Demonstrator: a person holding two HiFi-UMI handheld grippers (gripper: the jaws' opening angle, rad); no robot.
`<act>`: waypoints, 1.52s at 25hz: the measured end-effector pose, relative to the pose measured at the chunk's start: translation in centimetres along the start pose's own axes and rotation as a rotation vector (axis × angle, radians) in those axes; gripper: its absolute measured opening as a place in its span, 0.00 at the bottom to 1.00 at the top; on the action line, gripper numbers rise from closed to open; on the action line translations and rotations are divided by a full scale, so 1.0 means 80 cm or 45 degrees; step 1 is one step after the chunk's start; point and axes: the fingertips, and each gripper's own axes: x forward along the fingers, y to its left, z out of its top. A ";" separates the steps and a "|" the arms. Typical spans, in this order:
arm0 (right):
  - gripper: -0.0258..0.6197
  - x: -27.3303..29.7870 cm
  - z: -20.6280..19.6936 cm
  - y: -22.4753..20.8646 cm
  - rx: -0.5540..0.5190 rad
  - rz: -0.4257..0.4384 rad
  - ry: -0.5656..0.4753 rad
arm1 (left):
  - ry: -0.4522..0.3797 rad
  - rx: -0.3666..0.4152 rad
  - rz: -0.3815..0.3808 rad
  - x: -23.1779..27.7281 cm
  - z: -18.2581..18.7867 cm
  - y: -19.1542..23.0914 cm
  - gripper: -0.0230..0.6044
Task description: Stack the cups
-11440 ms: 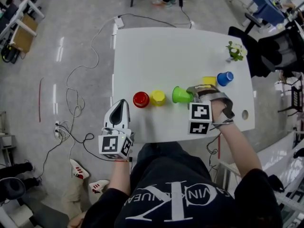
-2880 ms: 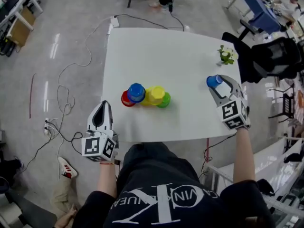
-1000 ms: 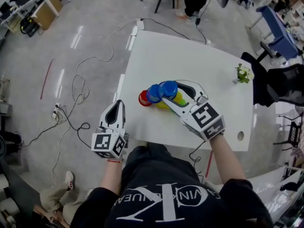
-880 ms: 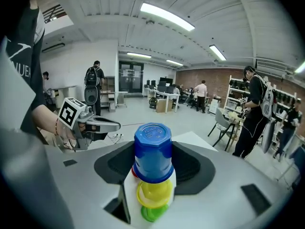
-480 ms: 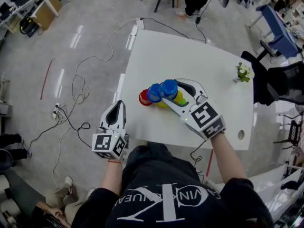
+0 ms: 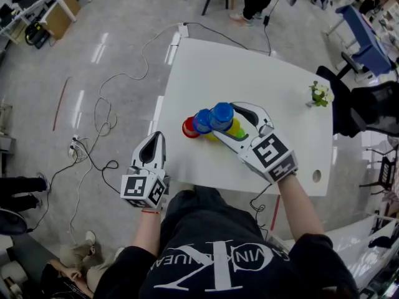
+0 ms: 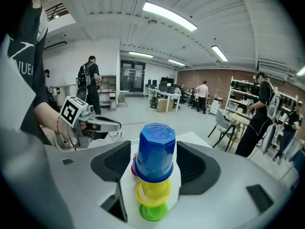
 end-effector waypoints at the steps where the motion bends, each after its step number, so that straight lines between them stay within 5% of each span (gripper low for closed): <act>1: 0.52 -0.002 0.000 0.000 0.005 0.000 -0.006 | 0.000 0.002 -0.001 0.000 0.000 0.000 0.04; 12: 0.49 -0.046 -0.018 -0.018 0.195 -0.088 -0.092 | -0.014 0.020 -0.012 0.005 0.011 -0.002 0.04; 22: 0.05 -0.091 -0.033 -0.038 0.354 -0.274 -0.264 | -0.033 0.064 -0.052 0.012 0.025 -0.015 0.04; 38: 0.05 -0.109 -0.034 -0.039 0.440 -0.403 -0.446 | -0.116 0.156 -0.089 0.008 0.068 -0.025 0.04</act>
